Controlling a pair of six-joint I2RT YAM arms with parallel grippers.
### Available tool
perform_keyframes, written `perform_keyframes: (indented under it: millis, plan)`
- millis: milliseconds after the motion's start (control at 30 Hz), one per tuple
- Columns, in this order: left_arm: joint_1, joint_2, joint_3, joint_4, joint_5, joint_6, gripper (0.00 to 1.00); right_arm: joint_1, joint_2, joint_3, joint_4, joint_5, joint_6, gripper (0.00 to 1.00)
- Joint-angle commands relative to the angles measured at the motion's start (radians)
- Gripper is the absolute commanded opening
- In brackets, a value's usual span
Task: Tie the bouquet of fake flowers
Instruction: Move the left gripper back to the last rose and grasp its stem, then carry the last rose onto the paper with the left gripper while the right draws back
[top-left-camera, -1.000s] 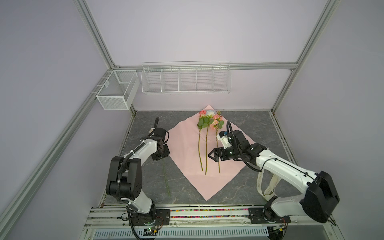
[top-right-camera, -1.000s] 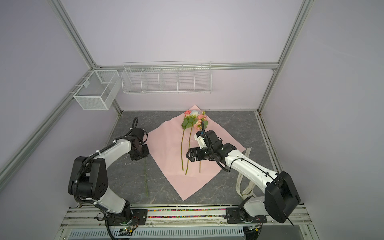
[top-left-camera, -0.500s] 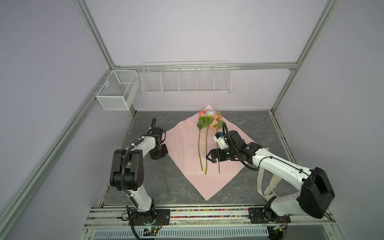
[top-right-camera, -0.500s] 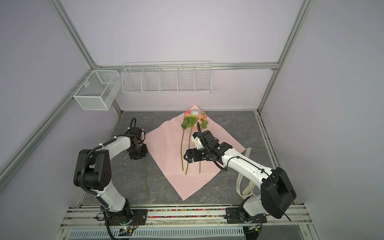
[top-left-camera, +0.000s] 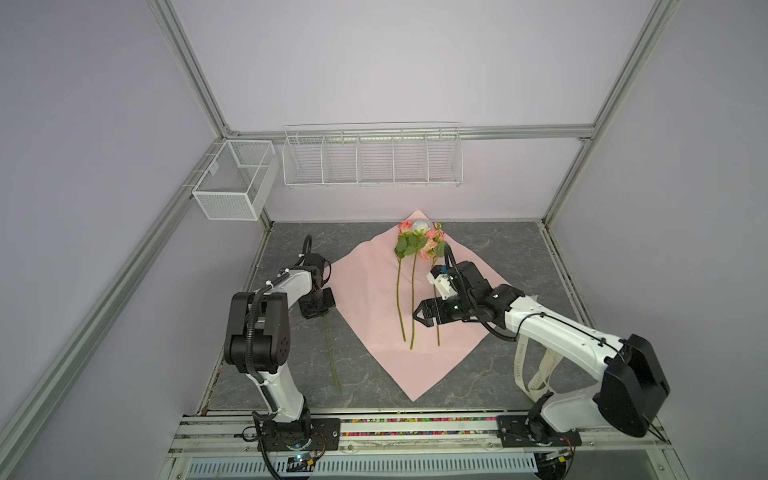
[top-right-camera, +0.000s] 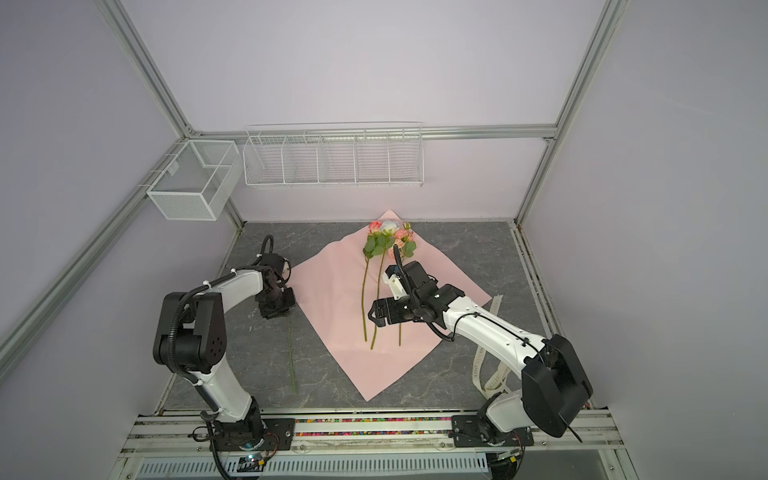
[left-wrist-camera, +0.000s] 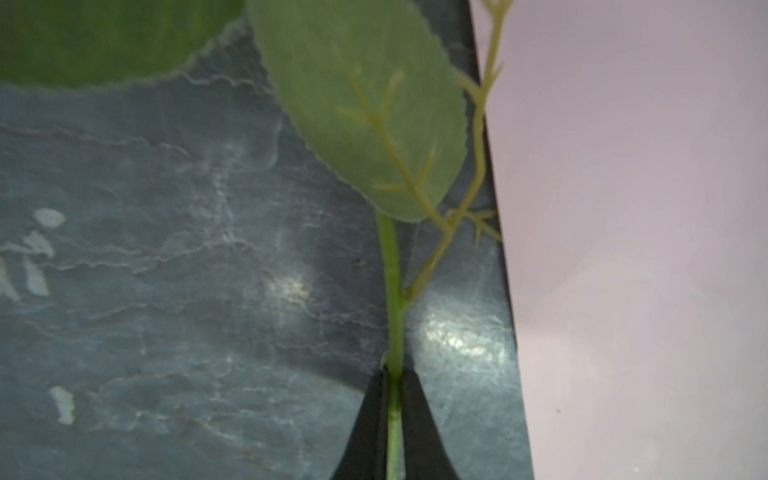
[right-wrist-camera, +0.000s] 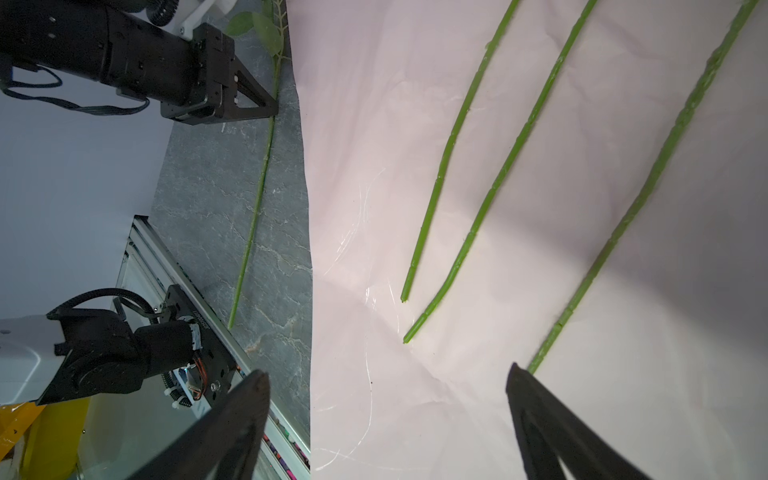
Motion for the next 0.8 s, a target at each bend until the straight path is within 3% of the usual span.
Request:
perform_keyframes:
  millis: [0,267,467,633,767]
  plan:
    - [0.002,0.046,-0.034,-0.008,0.004,0.013,0.04,0.004,0.002,0.022,-0.022,0.017,-0.021,0.92]
    - [0.002,-0.081,-0.022,-0.091,-0.096,0.017,0.0,0.004,-0.041,0.006,-0.024,0.067,-0.022,0.92]
    - [0.002,-0.202,0.014,-0.142,-0.093,0.019,0.0,0.004,-0.088,-0.012,-0.018,0.129,-0.009,0.92]
    - [-0.008,-0.261,0.067,-0.157,-0.006,0.005,0.0,0.003,-0.156,-0.045,-0.025,0.264,0.047,0.91]
    - [-0.069,-0.273,0.12,-0.108,0.099,-0.006,0.0,-0.038,-0.233,-0.084,-0.056,0.379,0.104,0.89]
